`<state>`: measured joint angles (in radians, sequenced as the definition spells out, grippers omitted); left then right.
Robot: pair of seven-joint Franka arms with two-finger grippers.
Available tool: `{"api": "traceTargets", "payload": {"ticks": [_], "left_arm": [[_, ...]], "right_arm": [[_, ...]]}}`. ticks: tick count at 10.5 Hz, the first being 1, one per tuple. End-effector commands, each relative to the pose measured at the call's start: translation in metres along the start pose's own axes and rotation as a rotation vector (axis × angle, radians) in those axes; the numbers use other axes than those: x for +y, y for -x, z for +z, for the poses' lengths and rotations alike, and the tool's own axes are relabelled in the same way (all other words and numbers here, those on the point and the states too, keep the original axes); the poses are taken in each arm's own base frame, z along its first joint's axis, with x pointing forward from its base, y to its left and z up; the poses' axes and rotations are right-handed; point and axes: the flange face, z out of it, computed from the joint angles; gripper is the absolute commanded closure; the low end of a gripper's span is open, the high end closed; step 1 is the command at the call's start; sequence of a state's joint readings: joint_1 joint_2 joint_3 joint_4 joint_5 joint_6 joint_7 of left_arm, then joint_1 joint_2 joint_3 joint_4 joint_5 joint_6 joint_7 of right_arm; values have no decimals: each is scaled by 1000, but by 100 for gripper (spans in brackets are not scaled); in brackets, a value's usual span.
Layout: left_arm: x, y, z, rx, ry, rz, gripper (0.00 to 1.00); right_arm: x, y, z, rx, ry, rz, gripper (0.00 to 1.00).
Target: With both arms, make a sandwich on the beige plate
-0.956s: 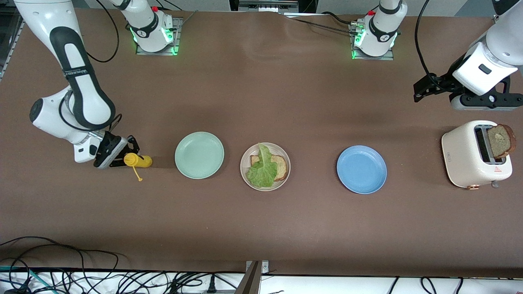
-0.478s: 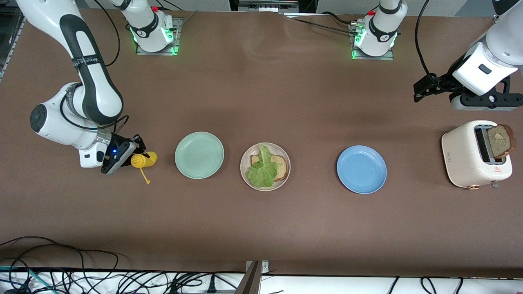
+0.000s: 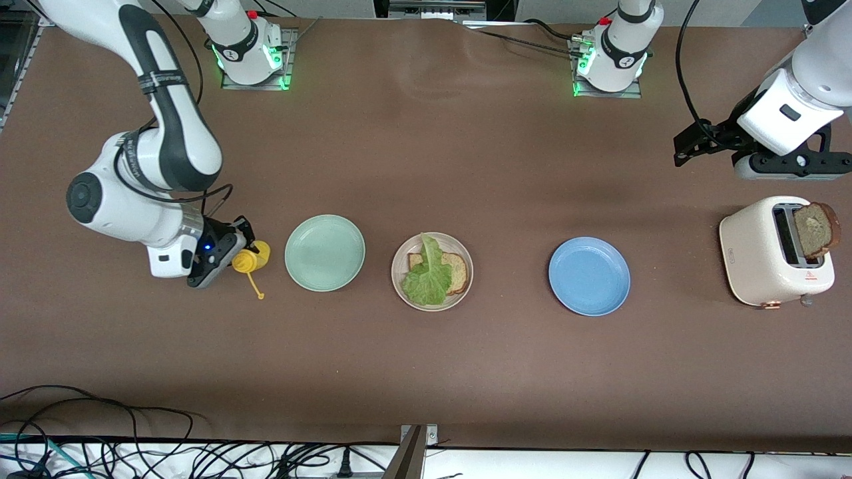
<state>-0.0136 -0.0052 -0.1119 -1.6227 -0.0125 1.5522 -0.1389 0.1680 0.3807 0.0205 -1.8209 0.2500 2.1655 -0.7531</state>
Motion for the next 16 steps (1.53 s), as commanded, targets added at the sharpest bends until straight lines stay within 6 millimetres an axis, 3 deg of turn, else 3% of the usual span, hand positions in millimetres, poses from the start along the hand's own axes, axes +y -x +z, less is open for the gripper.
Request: {"api": "traceTargets", "payload": {"ticks": [1, 4, 7, 11, 16], "left_arm": [[0, 4, -3, -3, 5, 10, 0], [0, 4, -2, -4, 5, 10, 0], [1, 4, -2, -4, 4, 14, 0], [1, 4, -3, -3, 4, 12, 0], [4, 5, -2, -9, 3, 17, 0]], "right_arm": [[-36, -28, -8, -90, 42, 23, 100], [-68, -46, 10, -132, 50, -31, 100], [-103, -81, 29, -248, 86, -65, 100], [-154, -99, 61, -327, 130, -114, 100], [-184, -136, 100, -385, 154, -193, 100]]}}
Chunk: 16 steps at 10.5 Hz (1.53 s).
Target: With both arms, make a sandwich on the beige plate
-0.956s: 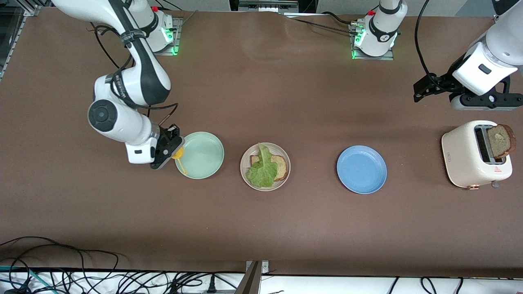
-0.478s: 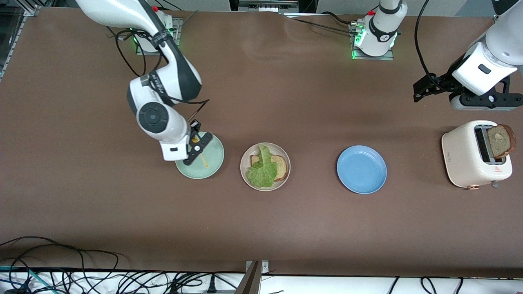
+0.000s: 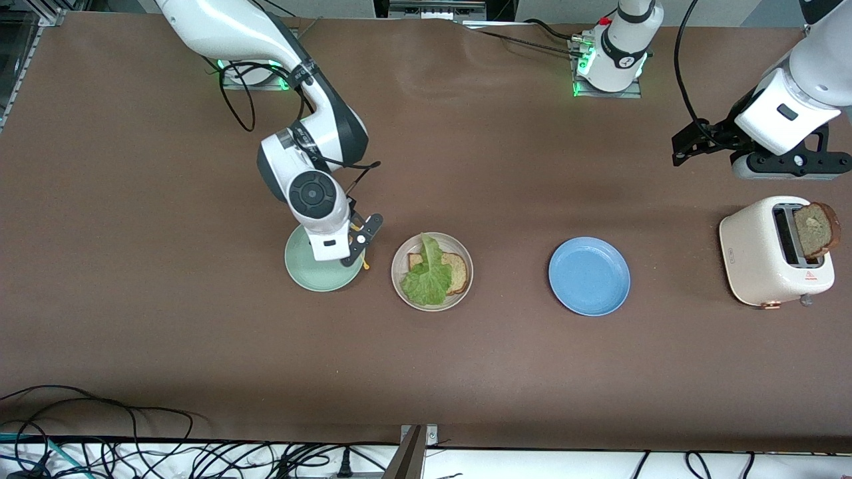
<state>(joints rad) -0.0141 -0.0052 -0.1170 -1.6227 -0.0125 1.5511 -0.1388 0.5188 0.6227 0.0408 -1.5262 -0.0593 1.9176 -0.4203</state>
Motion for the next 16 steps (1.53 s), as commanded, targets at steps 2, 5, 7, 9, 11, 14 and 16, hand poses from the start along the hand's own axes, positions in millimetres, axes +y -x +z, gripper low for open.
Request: {"api": "traceTargets", "payload": {"ticks": [2, 5, 7, 9, 11, 14, 16], "left_arm": [[1, 5, -1, -12, 3, 11, 0], [2, 6, -3, -12, 3, 13, 0], [2, 5, -2, -14, 3, 13, 0], [2, 5, -2, -14, 3, 13, 0], [-1, 5, -2, -14, 5, 8, 0], [-1, 5, -1, -16, 5, 8, 0], [1, 5, -2, -14, 3, 11, 0]], "right_arm": [[-14, -27, -1, -98, 54, -45, 100], [-23, -34, 8, -144, 43, -66, 100], [-25, -42, 16, -164, 34, -84, 100], [-24, -50, 18, -191, 14, -130, 100], [-30, -53, 23, -198, 5, -162, 100], [-40, -51, 25, -252, -68, -217, 100], [-49, -46, 27, -296, -115, -271, 100]]}}
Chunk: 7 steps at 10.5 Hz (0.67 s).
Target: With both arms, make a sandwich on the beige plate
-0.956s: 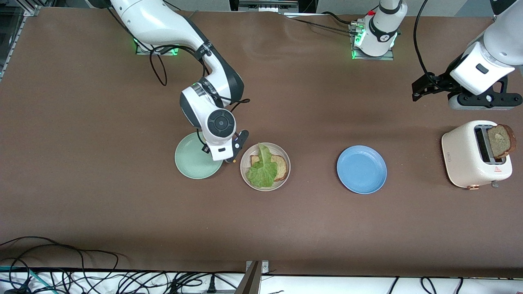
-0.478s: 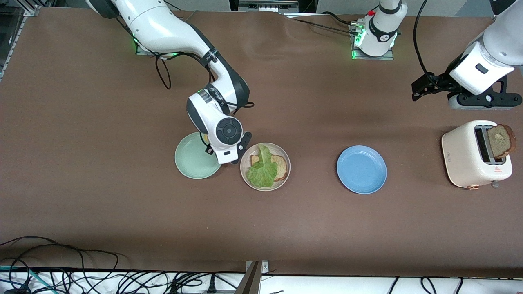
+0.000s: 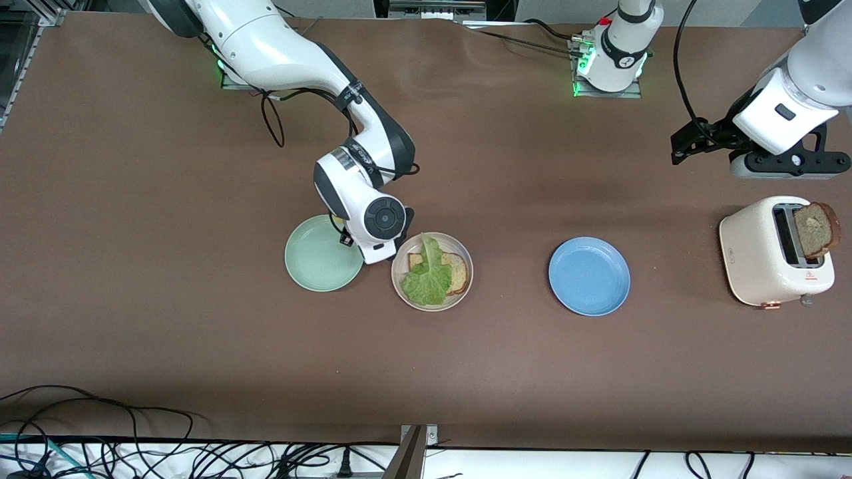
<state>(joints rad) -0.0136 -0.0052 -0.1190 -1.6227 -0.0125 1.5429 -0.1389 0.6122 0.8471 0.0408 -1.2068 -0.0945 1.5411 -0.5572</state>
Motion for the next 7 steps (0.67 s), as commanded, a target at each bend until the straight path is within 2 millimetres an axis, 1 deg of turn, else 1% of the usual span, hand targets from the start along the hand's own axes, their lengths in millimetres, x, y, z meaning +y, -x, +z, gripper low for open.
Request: {"api": "traceTargets", "payload": {"ticks": [1, 2, 3, 5, 6, 7], "left_arm": [[0, 4, -3, -4, 4, 10, 0], [1, 4, -3, -6, 6, 11, 0], [2, 5, -3, -5, 6, 13, 0], [4, 5, -7, 3, 6, 17, 0], [10, 5, -7, 3, 7, 26, 0], [10, 5, -6, 1, 7, 27, 0]], "right_arm": [[-10, -1, -4, -40, -48, -101, 100], [-12, 1, -4, -50, -67, -128, 100], [-14, 2, -9, -41, -86, -153, 100], [-7, 1, -10, -35, -123, -158, 100], [0, 4, -9, -14, -139, -147, 100], [15, 10, -7, 7, -148, -112, 100]]}}
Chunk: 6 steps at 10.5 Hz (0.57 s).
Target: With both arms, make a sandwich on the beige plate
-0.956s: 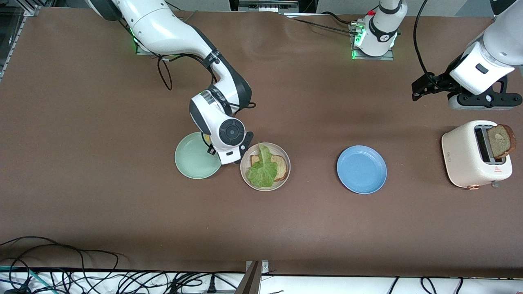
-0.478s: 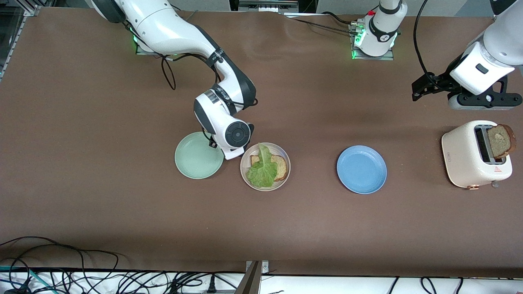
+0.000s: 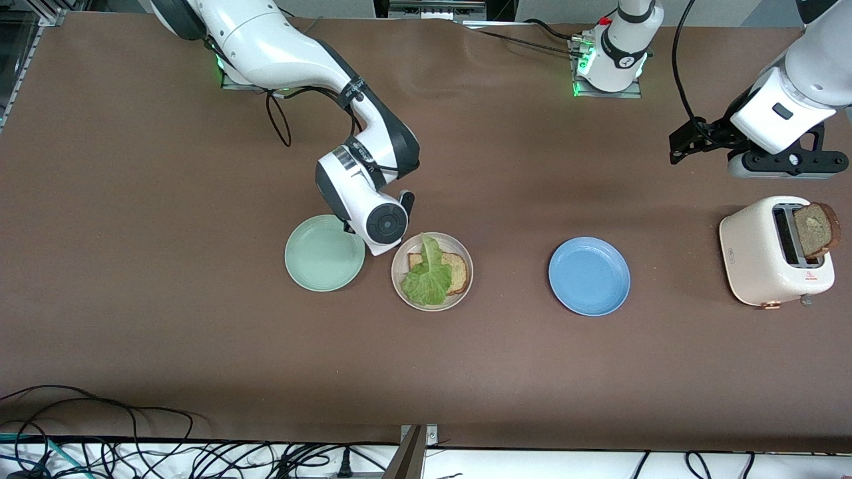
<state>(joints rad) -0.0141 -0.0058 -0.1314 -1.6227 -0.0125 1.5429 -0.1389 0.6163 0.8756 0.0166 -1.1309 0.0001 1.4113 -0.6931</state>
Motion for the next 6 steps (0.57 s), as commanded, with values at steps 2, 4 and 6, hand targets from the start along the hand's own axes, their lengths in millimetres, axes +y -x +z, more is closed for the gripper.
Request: {"api": "traceTargets", "payload": {"ticks": [2, 4, 6], "left_arm": [[3, 4, -5, -1, 9, 11, 0], [0, 2, -4, -5, 19, 13, 0], [2, 1, -1, -10, 19, 9, 0]], "right_arm": [[37, 12, -4, 78, -15, 61, 100], [44, 9, -7, 97, 9, 116, 100], [46, 4, -13, 118, 28, 146, 100]]}}
